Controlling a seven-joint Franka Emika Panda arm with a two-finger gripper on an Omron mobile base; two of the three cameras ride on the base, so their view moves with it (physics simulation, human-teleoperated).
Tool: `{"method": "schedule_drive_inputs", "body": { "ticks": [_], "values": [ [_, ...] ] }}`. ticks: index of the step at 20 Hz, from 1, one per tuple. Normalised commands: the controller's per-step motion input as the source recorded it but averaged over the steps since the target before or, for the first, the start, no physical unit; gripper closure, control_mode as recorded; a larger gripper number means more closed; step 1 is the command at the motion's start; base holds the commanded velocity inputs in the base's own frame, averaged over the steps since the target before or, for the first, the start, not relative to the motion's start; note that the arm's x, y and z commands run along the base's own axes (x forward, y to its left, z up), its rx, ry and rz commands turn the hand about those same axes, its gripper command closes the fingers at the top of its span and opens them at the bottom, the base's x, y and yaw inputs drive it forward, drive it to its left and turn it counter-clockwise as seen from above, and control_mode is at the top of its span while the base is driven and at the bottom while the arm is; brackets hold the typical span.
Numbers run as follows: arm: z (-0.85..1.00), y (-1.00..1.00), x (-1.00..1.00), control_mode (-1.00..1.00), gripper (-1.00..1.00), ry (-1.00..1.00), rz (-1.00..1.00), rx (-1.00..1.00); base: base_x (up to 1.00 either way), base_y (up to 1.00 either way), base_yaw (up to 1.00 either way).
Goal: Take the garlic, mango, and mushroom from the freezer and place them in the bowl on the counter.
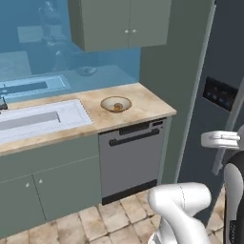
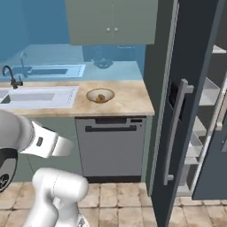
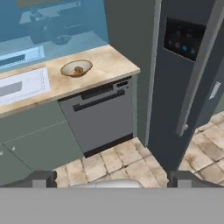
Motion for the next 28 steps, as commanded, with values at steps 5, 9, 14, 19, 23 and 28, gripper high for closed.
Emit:
{"method": "schedule_drive_inputs", "body": {
  "ticks": [5, 9, 14, 19, 23, 28],
  "values": [
    [0.0, 0.0, 0.0, 1.0, -1.0, 0.0, 0.0, 0.0, -0.57, -0.9, -0.02],
    [0.0, 0.0, 0.0, 1.0, -1.0, 0.0, 0.0, 0.0, -0.08, -1.0, 0.02],
    [0.0, 0.0, 0.0, 1.0, -1.0, 0.0, 0.0, 0.0, 0.0, -1.0, 0.06],
    [0.0, 0.0, 0.0, 1.0, -1.0, 0.0, 0.0, 0.0, 0.0, -1.0, 0.08],
    [0.0, 0.0, 0.0, 1.0, -1.0, 0.0, 0.0, 0.0, 0.11, -1.0, 0.11],
    [0.0, 0.0, 0.0, 1.0, -1.0, 0.0, 0.0, 0.0, 0.84, -0.57, 0.34]
  ]
}}
